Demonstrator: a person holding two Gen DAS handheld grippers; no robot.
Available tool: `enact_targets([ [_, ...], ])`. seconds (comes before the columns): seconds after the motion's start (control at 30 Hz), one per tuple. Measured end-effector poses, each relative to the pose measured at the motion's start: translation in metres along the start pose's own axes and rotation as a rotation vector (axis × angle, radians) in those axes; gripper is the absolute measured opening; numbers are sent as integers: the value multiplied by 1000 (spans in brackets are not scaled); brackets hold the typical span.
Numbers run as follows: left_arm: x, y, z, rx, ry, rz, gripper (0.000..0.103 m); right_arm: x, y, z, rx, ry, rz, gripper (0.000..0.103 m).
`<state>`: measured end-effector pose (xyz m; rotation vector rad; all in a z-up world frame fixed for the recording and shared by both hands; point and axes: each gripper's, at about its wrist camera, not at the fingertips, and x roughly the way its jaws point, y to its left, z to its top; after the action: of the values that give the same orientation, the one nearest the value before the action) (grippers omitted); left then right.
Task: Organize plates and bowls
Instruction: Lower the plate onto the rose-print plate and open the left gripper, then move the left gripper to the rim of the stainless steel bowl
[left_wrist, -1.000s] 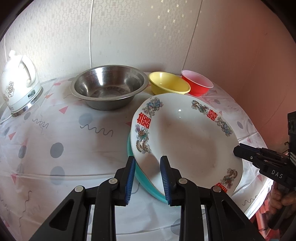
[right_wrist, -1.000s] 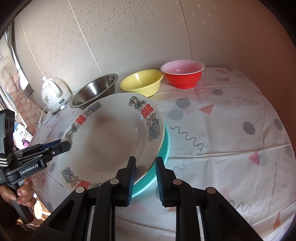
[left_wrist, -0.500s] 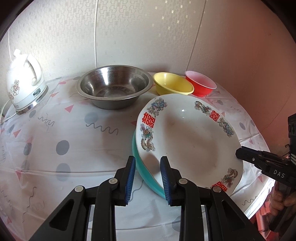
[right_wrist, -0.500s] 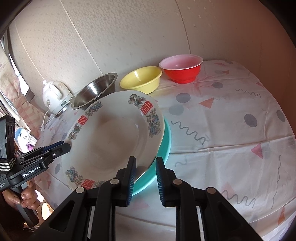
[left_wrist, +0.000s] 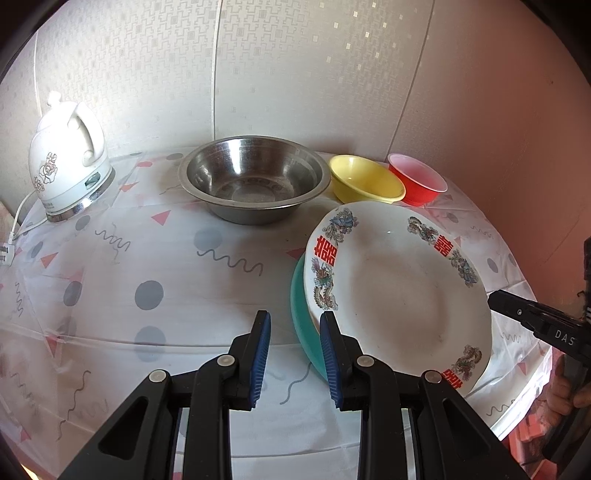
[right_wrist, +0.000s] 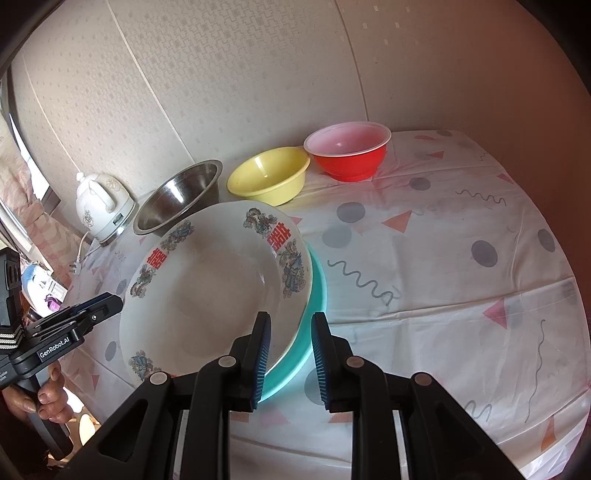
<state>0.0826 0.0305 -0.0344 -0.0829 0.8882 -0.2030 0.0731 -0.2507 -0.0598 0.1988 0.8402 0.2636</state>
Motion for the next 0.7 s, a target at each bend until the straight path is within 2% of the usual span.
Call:
enact_targets([
  [0.07,-1,2,1,-5,-3,2,28,-1,0,5,0,-7,0,27],
  [0.4,3,23,6,-55,8,28,28,6,18,32,-17,-18,42,29],
  [0.7,9,41,12,-95,21,54,29,32,52,57,-22,33,168,29],
])
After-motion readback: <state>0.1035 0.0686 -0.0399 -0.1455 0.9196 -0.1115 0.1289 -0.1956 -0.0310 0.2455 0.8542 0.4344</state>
